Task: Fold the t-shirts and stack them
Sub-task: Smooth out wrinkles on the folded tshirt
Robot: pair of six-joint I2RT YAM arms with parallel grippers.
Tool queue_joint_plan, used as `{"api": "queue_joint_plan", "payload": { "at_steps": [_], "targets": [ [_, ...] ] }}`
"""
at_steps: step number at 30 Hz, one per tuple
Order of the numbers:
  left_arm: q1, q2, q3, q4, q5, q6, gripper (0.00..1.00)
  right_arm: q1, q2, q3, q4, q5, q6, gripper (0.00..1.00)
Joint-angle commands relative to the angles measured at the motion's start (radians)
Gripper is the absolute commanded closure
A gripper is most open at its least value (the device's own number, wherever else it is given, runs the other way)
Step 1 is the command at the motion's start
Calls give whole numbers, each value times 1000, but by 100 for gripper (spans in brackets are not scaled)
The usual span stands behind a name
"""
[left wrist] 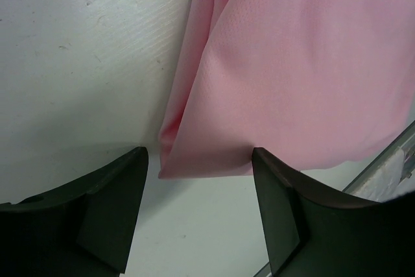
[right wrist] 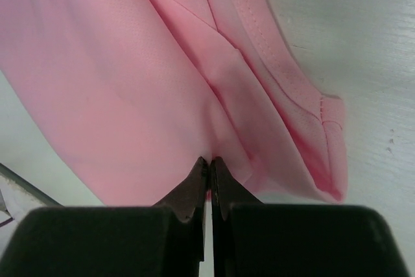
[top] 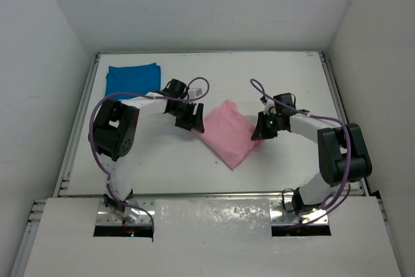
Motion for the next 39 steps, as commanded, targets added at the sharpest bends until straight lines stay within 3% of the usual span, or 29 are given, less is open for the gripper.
{"api": "queue_joint_plan", "payload": {
  "at_steps": [1,6,11,19,22,25,28,31,34,39],
  "targets": [
    [3,-57,43,-3,-8,1,37,-13,-53,7,21,-24,-27,100],
    [5,-145,29,-49,-31,-16,37,-24,-34,59,-128,-46,-165,100],
    [5,-266,-11,-25,9,-77,37,-51,-69,87,-148,-52,-209,100],
    [3,-156,130,-54,4,-63,39,-64,-126,0,-104,-135,-109,100],
    [3,-159,135,-61,-10,-65,39,-58,-192,-86,5,-190,12,100],
    [3,-165,127,-83,-20,-42,39,5,-246,-163,39,-187,49,92],
    [3,-174,114,-95,-33,-31,39,28,-286,-162,-50,-144,8,70],
    [3,-176,97,-100,-34,-34,39,19,-335,-127,-65,-65,-17,60],
    [3,-168,95,-112,-45,-17,39,10,-309,-20,-88,-26,-44,57],
    [3,-165,80,-88,4,-23,39,7,-78,146,-110,-71,-103,52]
  ]
}}
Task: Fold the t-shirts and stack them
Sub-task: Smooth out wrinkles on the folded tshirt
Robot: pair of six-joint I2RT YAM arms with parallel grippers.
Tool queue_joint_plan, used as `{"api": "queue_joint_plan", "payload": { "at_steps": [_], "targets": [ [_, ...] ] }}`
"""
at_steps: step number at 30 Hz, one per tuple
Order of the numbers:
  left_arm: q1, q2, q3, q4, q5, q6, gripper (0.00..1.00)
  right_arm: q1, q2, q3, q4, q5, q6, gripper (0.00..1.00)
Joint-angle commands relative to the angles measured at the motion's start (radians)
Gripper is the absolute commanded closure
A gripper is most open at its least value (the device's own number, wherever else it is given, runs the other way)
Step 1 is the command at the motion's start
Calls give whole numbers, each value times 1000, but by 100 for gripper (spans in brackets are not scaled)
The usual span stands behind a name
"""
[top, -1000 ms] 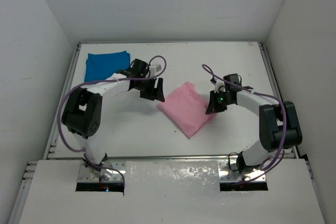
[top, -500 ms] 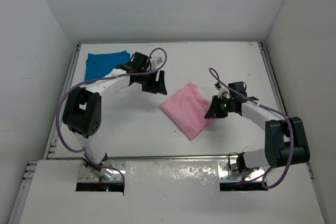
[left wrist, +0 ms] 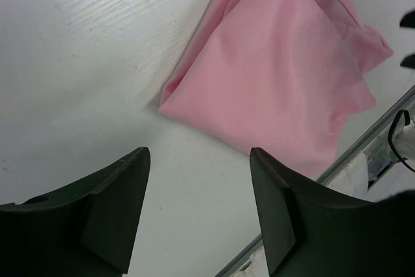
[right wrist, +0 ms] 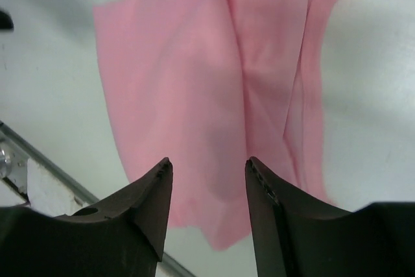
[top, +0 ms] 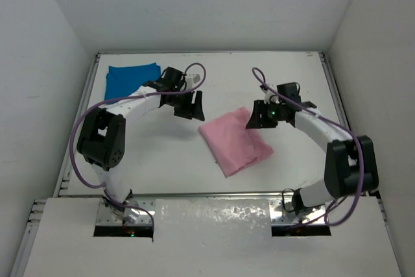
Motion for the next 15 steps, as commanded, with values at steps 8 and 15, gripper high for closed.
{"api": "queue_joint_plan", "payload": {
  "at_steps": [8,15],
  "targets": [
    [3,-34,-57,47,66,-4,39,-8,324,231,8,-148,-97,50],
    [3,-31,-65,41,58,4,39,-7,349,220,10,-186,-113,48]
  ]
}}
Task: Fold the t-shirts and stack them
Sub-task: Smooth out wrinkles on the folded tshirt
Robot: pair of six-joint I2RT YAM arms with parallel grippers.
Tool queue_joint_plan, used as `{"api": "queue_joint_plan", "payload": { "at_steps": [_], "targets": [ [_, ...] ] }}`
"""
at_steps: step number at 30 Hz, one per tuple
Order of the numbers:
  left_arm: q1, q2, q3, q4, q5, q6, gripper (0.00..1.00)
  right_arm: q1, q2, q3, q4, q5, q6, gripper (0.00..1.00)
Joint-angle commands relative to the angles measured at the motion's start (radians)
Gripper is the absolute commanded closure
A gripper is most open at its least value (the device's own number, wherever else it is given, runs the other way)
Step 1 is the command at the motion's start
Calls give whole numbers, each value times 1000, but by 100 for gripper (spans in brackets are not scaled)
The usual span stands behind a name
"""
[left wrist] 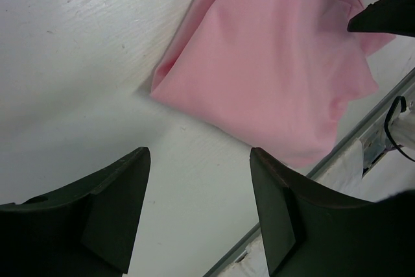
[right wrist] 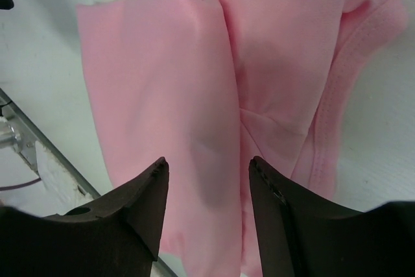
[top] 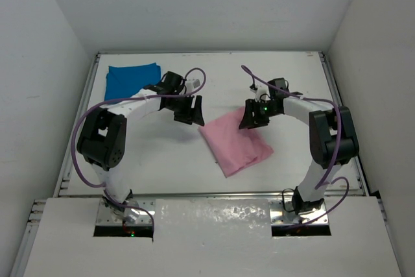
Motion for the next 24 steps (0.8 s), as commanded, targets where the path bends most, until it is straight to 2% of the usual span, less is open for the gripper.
{"api": "queue_joint_plan", "payload": {
  "at_steps": [1,18,24],
  "targets": [
    [2,-25,-7,30,14,6,39,-4,-12,2,31,-59,-23,48],
    [3,-26,36,27,-8,-16,40,33,61,-17,68,-105,8,49],
    [3,-40,34,26,-19,-19,40,48,83,-40,150,-134,65,51]
  ]
}}
